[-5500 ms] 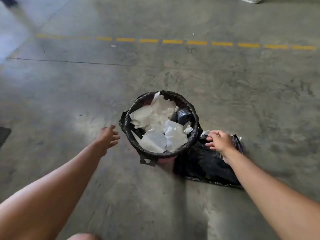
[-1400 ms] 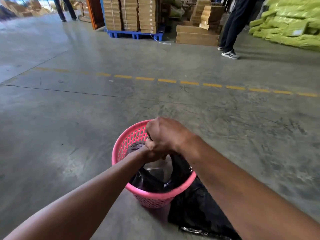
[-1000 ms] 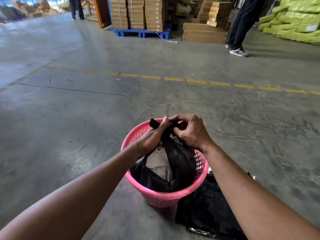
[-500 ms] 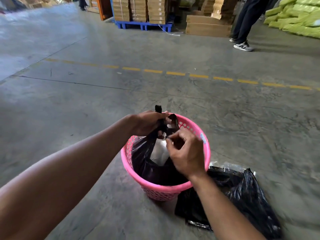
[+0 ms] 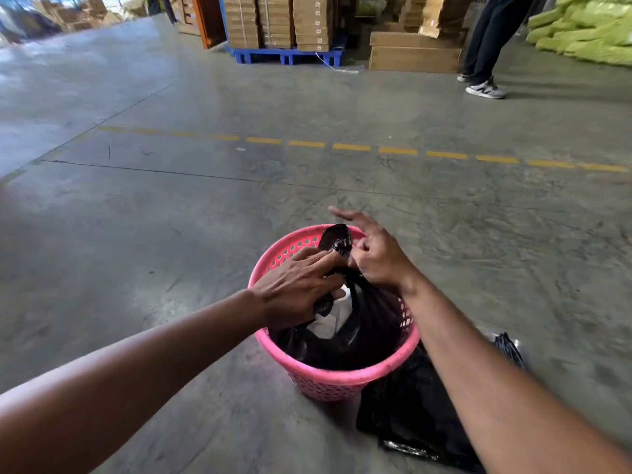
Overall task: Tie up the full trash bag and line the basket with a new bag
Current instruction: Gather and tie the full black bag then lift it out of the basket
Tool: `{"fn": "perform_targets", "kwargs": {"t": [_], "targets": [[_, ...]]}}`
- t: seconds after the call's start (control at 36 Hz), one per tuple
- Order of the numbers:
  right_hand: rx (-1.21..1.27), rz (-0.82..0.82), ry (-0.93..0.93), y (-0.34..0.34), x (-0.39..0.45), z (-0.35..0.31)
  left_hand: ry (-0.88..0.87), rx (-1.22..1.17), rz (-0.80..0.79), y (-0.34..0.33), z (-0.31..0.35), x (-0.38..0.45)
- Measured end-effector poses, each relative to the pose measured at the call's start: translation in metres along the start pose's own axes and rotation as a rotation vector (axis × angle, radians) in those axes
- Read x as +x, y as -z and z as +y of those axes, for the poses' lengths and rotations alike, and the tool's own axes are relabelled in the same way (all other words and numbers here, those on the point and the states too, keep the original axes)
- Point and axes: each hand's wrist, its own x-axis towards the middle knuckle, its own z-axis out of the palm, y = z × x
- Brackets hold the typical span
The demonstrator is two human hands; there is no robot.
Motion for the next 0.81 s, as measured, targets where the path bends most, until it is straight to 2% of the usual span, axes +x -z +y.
{"fn": "perform_targets", "kwargs": {"t": [0.08,0.14,0.22,0.33,0.42,0.47,0.56,0.61,0.69,0.81], "targets": [[-0.041,-0.323,-0.029,0.015,0.019,-0.009,-0.03,-0.002,0.017,0.001,-0.001,0.003],[-0.085,-0.41,-0.05,0.026,0.025,-0.016,-0.032,-0.005,-0.004,0.003,-0.003,0.004],[-0.094,-0.372,-0.031,0.036,0.029,-0.02,0.002,-0.086,0.04,0.005,-0.003,-0.003],[0.032,-0.3,-0.021,0.045,0.027,-0.019,0.213,-0.27,0.223,0.002,0.013,-0.009],[0.132,-0.268,-0.067,0.049,0.019,-0.012,0.394,-0.262,0.281,0.0,0.015,-0.011],[0.143,-0.263,-0.118,0.05,0.015,0.0,0.449,-0.223,0.214,-0.004,0.007,-0.015],[-0.211,-0.198,-0.082,0.053,0.008,0.029,0.493,-0.16,0.084,-0.021,-0.009,-0.033],[-0.472,-0.193,-0.064,0.053,0.0,0.046,0.575,-0.075,-0.109,-0.033,-0.021,-0.05],[-0.734,-0.301,-0.066,0.04,-0.015,0.065,0.597,0.072,-0.465,-0.036,-0.021,-0.053],[-0.995,-0.385,-0.039,0.015,-0.029,0.08,0.583,0.238,-0.737,-0.024,-0.001,-0.027]]}}
